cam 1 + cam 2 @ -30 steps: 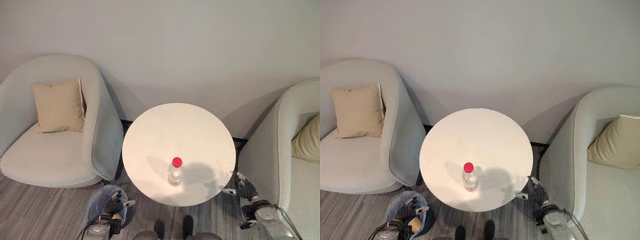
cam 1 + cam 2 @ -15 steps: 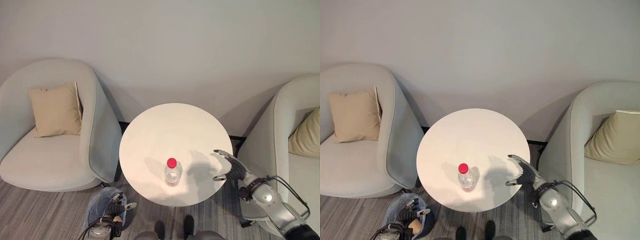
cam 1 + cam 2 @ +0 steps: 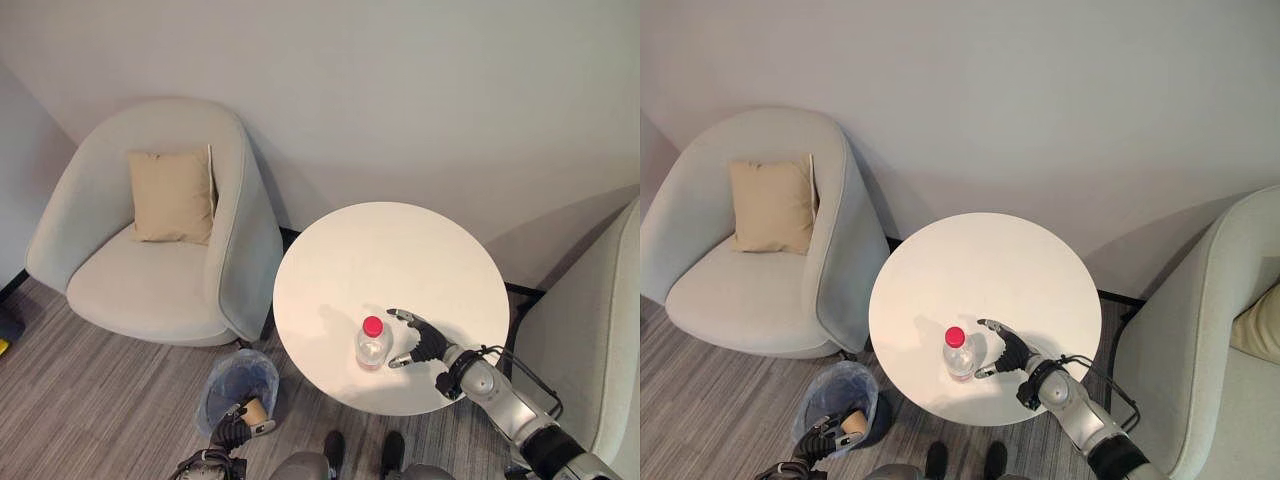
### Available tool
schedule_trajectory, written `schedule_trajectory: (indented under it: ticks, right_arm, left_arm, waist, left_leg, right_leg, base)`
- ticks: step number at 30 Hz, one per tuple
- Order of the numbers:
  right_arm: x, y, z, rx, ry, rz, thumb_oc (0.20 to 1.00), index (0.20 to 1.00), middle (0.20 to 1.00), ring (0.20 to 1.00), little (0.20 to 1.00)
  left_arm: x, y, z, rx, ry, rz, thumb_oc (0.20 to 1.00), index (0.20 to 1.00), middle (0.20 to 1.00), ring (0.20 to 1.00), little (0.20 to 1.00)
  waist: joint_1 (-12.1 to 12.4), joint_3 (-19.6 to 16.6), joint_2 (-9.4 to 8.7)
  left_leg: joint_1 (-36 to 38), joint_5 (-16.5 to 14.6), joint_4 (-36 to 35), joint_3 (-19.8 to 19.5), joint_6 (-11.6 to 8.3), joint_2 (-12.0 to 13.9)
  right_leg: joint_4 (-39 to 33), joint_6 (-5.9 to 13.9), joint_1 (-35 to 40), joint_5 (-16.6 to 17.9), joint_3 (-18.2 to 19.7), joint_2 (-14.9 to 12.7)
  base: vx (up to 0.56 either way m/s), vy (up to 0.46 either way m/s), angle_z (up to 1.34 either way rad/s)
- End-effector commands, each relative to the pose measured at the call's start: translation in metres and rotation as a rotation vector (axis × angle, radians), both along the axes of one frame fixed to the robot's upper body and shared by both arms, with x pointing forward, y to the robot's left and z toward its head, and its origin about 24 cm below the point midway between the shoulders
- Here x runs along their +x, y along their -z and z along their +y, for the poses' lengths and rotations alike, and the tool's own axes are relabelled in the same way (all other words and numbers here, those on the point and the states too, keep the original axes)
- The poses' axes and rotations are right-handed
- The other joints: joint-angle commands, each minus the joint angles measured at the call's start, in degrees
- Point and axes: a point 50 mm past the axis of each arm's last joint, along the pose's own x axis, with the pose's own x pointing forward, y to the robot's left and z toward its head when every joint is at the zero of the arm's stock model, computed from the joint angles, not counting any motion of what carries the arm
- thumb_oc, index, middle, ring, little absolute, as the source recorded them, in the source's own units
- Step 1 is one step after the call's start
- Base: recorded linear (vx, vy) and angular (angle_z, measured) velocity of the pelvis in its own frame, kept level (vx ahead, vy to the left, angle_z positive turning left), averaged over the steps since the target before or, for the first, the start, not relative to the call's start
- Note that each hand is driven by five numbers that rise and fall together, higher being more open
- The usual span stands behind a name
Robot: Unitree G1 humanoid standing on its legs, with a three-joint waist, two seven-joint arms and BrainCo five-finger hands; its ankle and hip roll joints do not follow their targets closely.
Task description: Gather garbage on tea table into small bin, then transfer packed bag to large trash can.
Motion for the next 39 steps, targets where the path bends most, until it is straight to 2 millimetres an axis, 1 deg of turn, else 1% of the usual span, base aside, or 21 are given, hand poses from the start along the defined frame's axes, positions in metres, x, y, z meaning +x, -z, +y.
schedule_trajectory:
  ticks: [1, 2, 5, 6, 7, 10, 14, 17, 23, 24, 25, 26, 27, 28, 31, 32, 33, 34, 35, 36, 39]
  right_arm:
    - [0.006, -0.006, 0.033, 0.033, -0.094, -0.041, 1.000, 1.000, 1.000, 1.000, 1.000]
    - [0.007, -0.003, 0.042, 0.019, -0.116, -0.039, 1.000, 1.000, 1.000, 1.000, 1.000]
    - [0.009, -0.005, 0.052, 0.025, -0.131, -0.052, 1.000, 1.000, 1.000, 1.000, 1.000]
    - [0.010, -0.005, 0.055, 0.028, -0.135, -0.055, 0.752, 0.752, 0.752, 0.752, 0.752]
    - [0.011, -0.005, 0.059, 0.040, -0.136, -0.056, 0.200, 0.200, 0.200, 0.200, 0.200]
    - [0.014, -0.010, 0.064, 0.092, -0.115, -0.068, 0.200, 0.200, 0.200, 0.200, 0.200]
    - [0.016, -0.020, 0.061, 0.154, -0.085, -0.098, 0.200, 0.200, 0.200, 0.200, 0.200]
    - [0.015, -0.039, 0.049, 0.238, -0.051, -0.165, 0.200, 0.200, 0.200, 0.200, 0.200]
    - [0.008, -0.055, 0.027, 0.286, -0.003, -0.236, 0.200, 0.200, 0.200, 0.200, 0.200]
    - [0.008, -0.063, 0.018, 0.287, 0.019, -0.279, 0.200, 0.200, 0.200, 0.200, 0.200]
    - [0.009, -0.065, 0.015, 0.287, 0.029, -0.289, 0.200, 0.200, 0.200, 0.200, 0.200]
    - [0.009, -0.065, 0.015, 0.286, 0.029, -0.290, 0.200, 0.200, 0.200, 0.200, 0.200]
    - [0.010, -0.067, 0.013, 0.286, 0.038, -0.298, 0.200, 0.200, 0.200, 0.200, 0.200]
    - [0.013, -0.067, 0.010, 0.271, 0.055, -0.304, 0.200, 0.200, 0.200, 0.200, 0.200]
    - [0.015, -0.064, 0.003, 0.244, 0.088, -0.296, 0.200, 0.200, 0.200, 0.200, 0.200]
    - [0.015, -0.064, -0.008, 0.221, 0.136, -0.306, 0.200, 0.200, 0.200, 0.200, 0.200]
    - [0.015, -0.064, -0.008, 0.221, 0.136, -0.306, 0.200, 0.200, 0.200, 0.200, 0.200]
    - [0.015, -0.063, -0.021, 0.201, 0.184, -0.316, 0.200, 0.200, 0.200, 0.200, 0.200]
    - [0.012, -0.059, -0.027, 0.190, 0.215, -0.301, 0.200, 0.200, 0.200, 0.200, 0.200]
    - [0.012, -0.058, -0.028, 0.187, 0.230, -0.295, 0.200, 0.200, 0.200, 0.200, 0.200]
    - [0.012, -0.056, -0.025, 0.212, 0.240, -0.285, 0.200, 0.200, 0.200, 0.200, 0.200]
  left_arm:
    - [0.013, -0.007, 0.008, 0.026, 0.030, -0.049, 1.000, 1.000, 1.000, 1.000, 1.000]
    - [0.012, -0.005, 0.005, 0.025, 0.033, -0.039, 1.000, 1.000, 1.000, 1.000, 1.000]
    - [0.010, -0.003, 0.003, 0.024, 0.035, -0.028, 1.000, 1.000, 1.000, 1.000, 1.000]
    - [0.010, -0.003, 0.002, 0.024, 0.038, -0.028, 1.000, 1.000, 1.000, 1.000, 1.000]
    - [0.010, -0.003, 0.001, 0.022, 0.041, -0.029, 1.000, 1.000, 1.000, 1.000, 1.000]
    - [0.009, -0.002, 0.000, 0.019, 0.039, -0.022, 1.000, 1.000, 1.000, 1.000, 1.000]
    - [0.007, -0.002, 0.002, 0.021, 0.031, -0.021, 1.000, 1.000, 1.000, 1.000, 1.000]
    - [0.004, -0.001, 0.004, 0.031, 0.024, -0.011, 1.000, 1.000, 1.000, 1.000, 1.000]
    - [0.010, -0.003, 0.001, 0.025, 0.042, -0.030, 1.000, 1.000, 1.000, 1.000, 1.000]
    - [0.021, -0.007, -0.004, 0.023, 0.068, -0.066, 1.000, 1.000, 1.000, 1.000, 1.000]
    - [0.027, -0.010, -0.008, 0.015, 0.083, -0.088, 1.000, 1.000, 1.000, 1.000, 1.000]
    - [0.027, -0.010, -0.008, 0.015, 0.083, -0.088, 1.000, 1.000, 1.000, 1.000, 1.000]
    - [0.032, -0.013, -0.010, 0.015, 0.094, -0.106, 1.000, 1.000, 1.000, 1.000, 1.000]
    - [0.038, -0.016, -0.012, 0.014, 0.105, -0.129, 1.000, 1.000, 1.000, 1.000, 1.000]
    - [0.041, -0.018, -0.013, 0.013, 0.098, -0.143, 1.000, 1.000, 1.000, 1.000, 1.000]
    - [0.046, -0.021, -0.015, 0.010, 0.101, -0.161, 1.000, 1.000, 1.000, 1.000, 1.000]
    - [0.046, -0.021, -0.015, 0.010, 0.101, -0.161, 1.000, 1.000, 1.000, 1.000, 1.000]
    - [0.051, -0.023, -0.018, 0.012, 0.119, -0.174, 1.000, 1.000, 1.000, 1.000, 1.000]
    - [0.049, -0.023, -0.017, 0.017, 0.130, -0.166, 1.000, 1.000, 1.000, 1.000, 1.000]
    - [0.047, -0.022, -0.014, 0.032, 0.137, -0.157, 1.000, 1.000, 1.000, 1.000, 1.000]
    - [0.042, -0.022, -0.003, 0.057, 0.121, -0.139, 1.000, 1.000, 1.000, 1.000, 1.000]
  waist:
    - [0.87, -1.25, -3.24]
    - [1.52, -1.23, -2.89]
    - [1.97, -1.43, -2.70]
    - [2.02, -1.49, -2.66]
    - [2.18, -1.65, -2.58]
    - [2.41, -2.12, -2.49]
    - [2.22, -2.48, -2.62]
    - [1.58, -2.86, -2.78]
    - [0.76, -2.43, -2.70]
    - [0.08, -1.44, -2.80]
    - [-0.41, -1.00, -2.88]
    - [-0.35, -1.05, -2.85]
    - [-0.67, -0.86, -3.06]
    - [-1.18, -0.71, -3.49]
    - [-1.90, -0.90, -4.18]
    - [-3.01, -1.12, -4.19]
    - [-3.01, -1.12, -4.19]
    - [-4.16, -1.73, -3.66]
    - [-4.63, -2.43, -2.72]
    - [-4.70, -2.39, -2.77]
    - [-4.15, -2.11, -3.56]
  left_leg:
    - [-6.23, -0.20, 4.24, -0.06, -1.38, -1.09]
    - [-6.31, 0.16, 4.01, -0.81, -1.54, -1.27]
    - [-6.21, 0.55, 3.50, -1.31, -1.76, -1.36]
    - [-6.16, 0.66, 3.34, -1.44, -1.80, -1.41]
    - [-6.10, 0.83, 3.06, -1.70, -1.86, -1.47]
    - [-5.78, 1.17, 2.30, -2.17, -1.97, -1.56]
    - [-5.55, 1.41, 1.85, -2.22, -2.06, -1.55]
    - [-5.17, 1.49, 1.40, -2.04, -2.17, -1.46]
    - [-6.17, 2.46, 1.98, -1.45, -3.30, -1.60]
    - [-9.10, 2.66, 4.42, 0.93, -3.79, -1.69]
    - [-9.83, 2.41, 5.20, 3.42, -3.39, -1.17]
    - [-10.01, 2.28, 5.43, 3.47, -3.38, -1.14]
    - [-10.43, 1.36, 6.57, 6.34, -2.66, -0.19]
    - [-8.82, -1.75, 7.85, 9.01, -1.98, 1.22]
    - [-7.00, -4.46, 9.95, 9.17, -2.31, 2.95]
    - [-4.68, -4.90, 9.60, 14.14, -2.98, 7.30]
    - [-4.68, -4.90, 9.60, 14.14, -2.98, 7.30]
    - [-2.71, -5.23, 8.05, 19.99, -4.23, 10.50]
    - [-0.66, -4.93, 4.27, 21.92, -4.26, 10.18]
    - [-0.80, -5.46, 4.22, 21.31, -3.82, 9.03]
    - [-1.07, -6.64, 4.19, 21.13, -2.09, 7.16]
  right_leg:
    - [5.44, 3.23, 1.72, -13.20, 1.18, -1.82]
    - [5.35, 3.18, 1.76, -13.29, 0.67, -1.85]
    - [5.07, 3.15, 2.00, -13.36, 0.17, -1.79]
    - [4.96, 3.14, 2.08, -13.34, 0.05, -1.78]
    - [4.76, 3.13, 2.23, -13.30, -0.07, -1.76]
    - [4.32, 3.15, 2.52, -13.28, -0.50, -1.68]
    - [4.05, 3.18, 2.64, -13.21, -0.48, -1.66]
    - [3.94, 3.25, 2.88, -13.24, -0.53, -1.70]
    - [3.56, 3.12, 3.11, -13.13, -2.04, -2.06]
    - [3.56, 3.24, 2.34, -12.61, -3.43, -2.97]
    - [3.48, 3.38, 1.82, -12.14, -4.04, -3.62]
    - [3.51, 3.38, 1.72, -12.13, -3.99, -3.61]
    - [3.25, 3.58, 1.20, -11.57, -4.38, -4.21]
    - [2.71, 4.02, 0.54, -10.45, -4.99, -5.20]
    - [2.00, 4.42, 0.02, -8.93, -6.27, -6.79]
    - [1.33, 4.96, -0.61, -8.14, -9.53, -8.43]
    - [1.32, 4.96, -0.61, -8.14, -9.53, -8.43]
    - [0.93, 5.83, 0.00, -8.50, -12.28, -9.35]
    - [1.40, 6.54, 0.11, -8.06, -13.61, -9.86]
    - [2.24, 7.32, 0.01, -7.05, -14.29, -11.45]
    - [3.84, 8.19, -0.64, -6.76, -13.61, -13.25]
  base:
    - [0.00, 0.004, 0.30]
    - [0.01, -0.001, 0.35]
    - [0.01, 0.004, 0.23]
    - [0.01, 0.004, 0.16]
    - [0.00, 0.007, 0.11]
    - [0.01, 0.008, 0.07]
    - [0.00, 0.009, 0.08]
    - [0.00, 0.000, 0.00]
    - [-0.03, 0.007, 0.03]
    - [-0.19, 0.049, 0.18]
    - [-0.19, 0.050, 0.33]
    - [-0.13, 0.045, 0.75]
    - [-0.13, 0.076, 0.79]
    - [-0.15, 0.112, 0.60]
    - [-0.09, 0.150, 0.49]
    - [-0.07, 0.187, 0.63]
    - [-0.01, 0.280, 1.14]
    - [0.10, 0.291, 1.02]
    - [0.16, 0.466, 1.35]
    - [0.14, 0.426, 1.22]
    - [0.07, 0.258, 0.83]
